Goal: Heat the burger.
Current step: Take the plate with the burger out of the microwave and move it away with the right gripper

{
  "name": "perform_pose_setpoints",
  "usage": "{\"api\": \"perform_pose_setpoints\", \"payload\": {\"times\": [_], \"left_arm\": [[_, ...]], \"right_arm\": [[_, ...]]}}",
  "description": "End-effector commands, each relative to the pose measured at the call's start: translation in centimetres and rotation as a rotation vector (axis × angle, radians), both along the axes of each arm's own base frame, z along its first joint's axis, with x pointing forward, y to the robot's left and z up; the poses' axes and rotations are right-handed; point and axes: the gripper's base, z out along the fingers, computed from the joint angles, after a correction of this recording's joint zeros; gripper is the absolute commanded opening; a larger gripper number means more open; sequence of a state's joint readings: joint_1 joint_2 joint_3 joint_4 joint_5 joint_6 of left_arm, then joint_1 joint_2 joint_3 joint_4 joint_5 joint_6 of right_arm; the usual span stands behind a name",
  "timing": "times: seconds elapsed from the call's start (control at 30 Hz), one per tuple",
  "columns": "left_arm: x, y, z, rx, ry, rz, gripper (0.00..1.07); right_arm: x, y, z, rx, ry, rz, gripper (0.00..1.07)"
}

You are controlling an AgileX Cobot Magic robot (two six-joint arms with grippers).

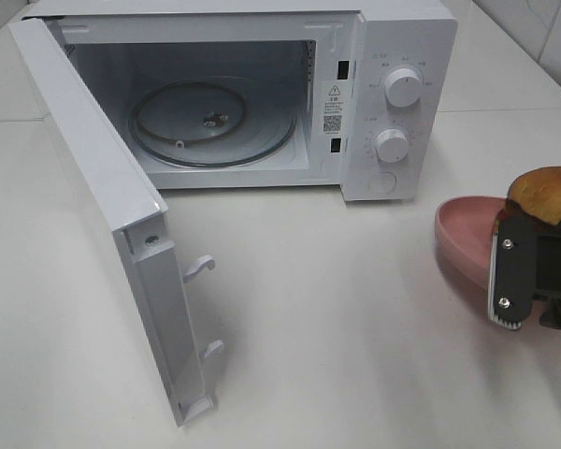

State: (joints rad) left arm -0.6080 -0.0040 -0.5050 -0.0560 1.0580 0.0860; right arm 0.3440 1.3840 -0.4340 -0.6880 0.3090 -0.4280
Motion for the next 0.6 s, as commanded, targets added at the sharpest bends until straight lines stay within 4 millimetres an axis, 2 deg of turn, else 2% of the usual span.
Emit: {"api": "perform_pose_setpoints", "payload": {"times": [0.03,0.23,0.37,0.43,0.6], "left_arm": [[-0.2,0.1,0.1,-0.020,-0.030,0.003,0.00],[-0.2,0.1,0.1,-0.020,-0.030,0.003,0.00],[-0.2,0.1,0.1,-0.020,-0.030,0.003,0.00],[-0.2,0.1,0.1,-0.020,-0.030,0.003,0.00],[-0.2,0.1,0.1,-0.020,-0.030,0.003,0.00]], "right_arm": [[1.1,-0.8,0.5,0.050,-0.078,-0.007,0.00],[1.2,-1.0,0.3,0.055,-0.073,-0.017,0.00],[1.4,-0.9,-1.3,0.042,-0.002,-0.020,0.00],[1.5,-0.8,-1.6,0.048,0.004,-0.024,0.00],[1.6,-0.6,-2.0,0.087,0.004,-0.060,0.08]]}}
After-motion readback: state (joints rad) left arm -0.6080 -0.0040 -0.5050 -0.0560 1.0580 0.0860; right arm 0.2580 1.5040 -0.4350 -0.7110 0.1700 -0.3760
